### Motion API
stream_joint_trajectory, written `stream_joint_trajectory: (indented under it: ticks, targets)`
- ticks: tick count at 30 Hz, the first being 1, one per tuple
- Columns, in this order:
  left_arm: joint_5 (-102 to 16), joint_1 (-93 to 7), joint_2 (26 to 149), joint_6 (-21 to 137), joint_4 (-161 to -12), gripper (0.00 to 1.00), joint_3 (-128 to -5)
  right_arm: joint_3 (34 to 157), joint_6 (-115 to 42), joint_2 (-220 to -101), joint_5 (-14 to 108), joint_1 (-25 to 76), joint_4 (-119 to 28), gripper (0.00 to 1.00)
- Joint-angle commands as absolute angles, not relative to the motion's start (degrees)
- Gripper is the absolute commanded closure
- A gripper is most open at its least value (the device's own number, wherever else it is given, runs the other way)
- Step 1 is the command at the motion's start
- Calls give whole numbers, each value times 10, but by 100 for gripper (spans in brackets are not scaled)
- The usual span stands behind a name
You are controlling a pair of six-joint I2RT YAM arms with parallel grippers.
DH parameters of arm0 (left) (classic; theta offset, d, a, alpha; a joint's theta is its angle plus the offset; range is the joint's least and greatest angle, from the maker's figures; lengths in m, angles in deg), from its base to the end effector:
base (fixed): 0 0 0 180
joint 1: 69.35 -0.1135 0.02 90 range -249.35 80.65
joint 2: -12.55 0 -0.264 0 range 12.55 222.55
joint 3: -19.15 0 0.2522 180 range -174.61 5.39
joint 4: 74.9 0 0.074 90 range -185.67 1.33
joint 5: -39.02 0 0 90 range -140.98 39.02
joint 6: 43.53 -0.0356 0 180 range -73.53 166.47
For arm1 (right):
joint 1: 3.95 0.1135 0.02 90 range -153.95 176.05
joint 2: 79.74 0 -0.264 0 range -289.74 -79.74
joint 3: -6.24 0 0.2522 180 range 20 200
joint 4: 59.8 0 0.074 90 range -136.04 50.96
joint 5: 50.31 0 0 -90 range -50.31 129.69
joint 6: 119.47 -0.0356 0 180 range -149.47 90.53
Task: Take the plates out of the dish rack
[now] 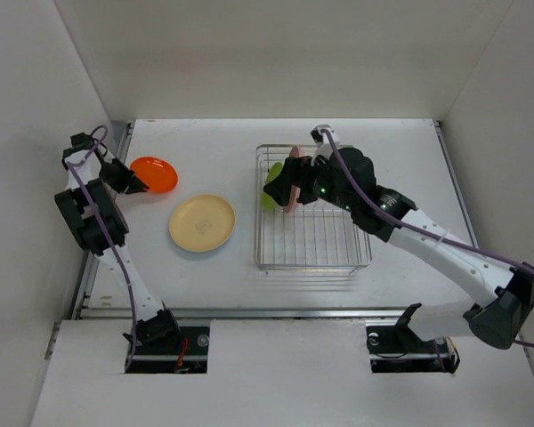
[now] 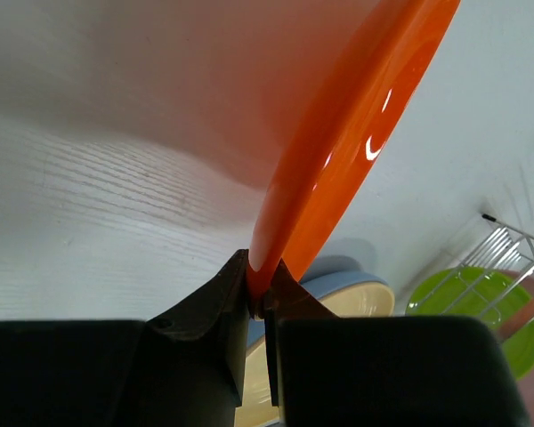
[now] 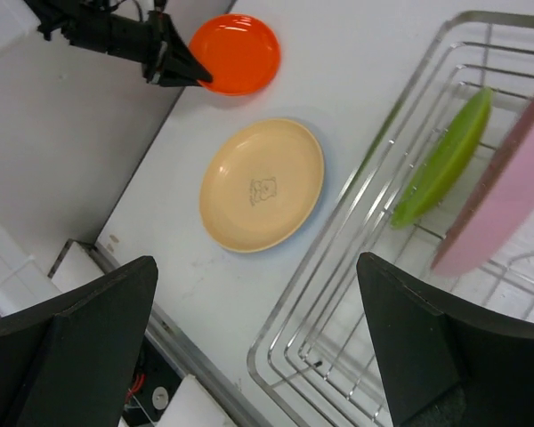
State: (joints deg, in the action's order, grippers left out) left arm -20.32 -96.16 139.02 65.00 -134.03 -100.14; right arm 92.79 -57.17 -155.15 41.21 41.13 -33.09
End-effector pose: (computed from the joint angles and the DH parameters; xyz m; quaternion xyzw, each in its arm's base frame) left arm 0.4269 0.1954 0.1985 -0.3137 0.8919 -0.2438 0.2161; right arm 0.2158 0.2177 0.3883 -0.1282 0.7859 0.3673 0.4806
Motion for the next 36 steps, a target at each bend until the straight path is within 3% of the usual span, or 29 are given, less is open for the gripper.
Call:
stream_joint_trajectory:
  ticks: [1,6,7,10,11,21,24,25,28,29,33,36]
  targets:
    - [-233,-965,1386,675,-1355,100,-1016,919,-603,-1508,343,414,-310,0]
    - [-260,-965,1404,675,-1374,77,-1001,918,-685,-1481,106,414,-223,0]
    - [-260,-965,1404,670,-1382,64,-996,926,-685,-1493,87,414,-197,0]
    - [-266,-965,1410,663,-1395,47,-995,971,-685,-1531,27,414,-156,0]
    - [-266,-965,1410,663,-1402,36,-995,985,-685,-1569,14,414,-129,0]
    - [-307,-965,1296,661,-1433,22,-978,1134,-674,-1795,-50,408,-87,0]
    - [-326,-965,1239,634,-1449,14,-960,1160,-690,-1822,-72,408,-75,7]
    - [-326,-965,1224,628,-1449,12,-952,1167,-690,-1833,-79,403,-75,12]
    - [-332,-965,1162,615,-1449,7,-911,1172,-690,-1847,-86,403,-75,39]
    - [-332,-965,1146,606,-1449,7,-900,1172,-690,-1847,-91,403,-75,56]
    - [-302,-965,1086,584,-1441,7,-851,1172,-705,-1830,-115,403,-54,89]
    - [-285,-965,1064,568,-1441,7,-844,1182,-705,-1804,-164,410,-27,100]
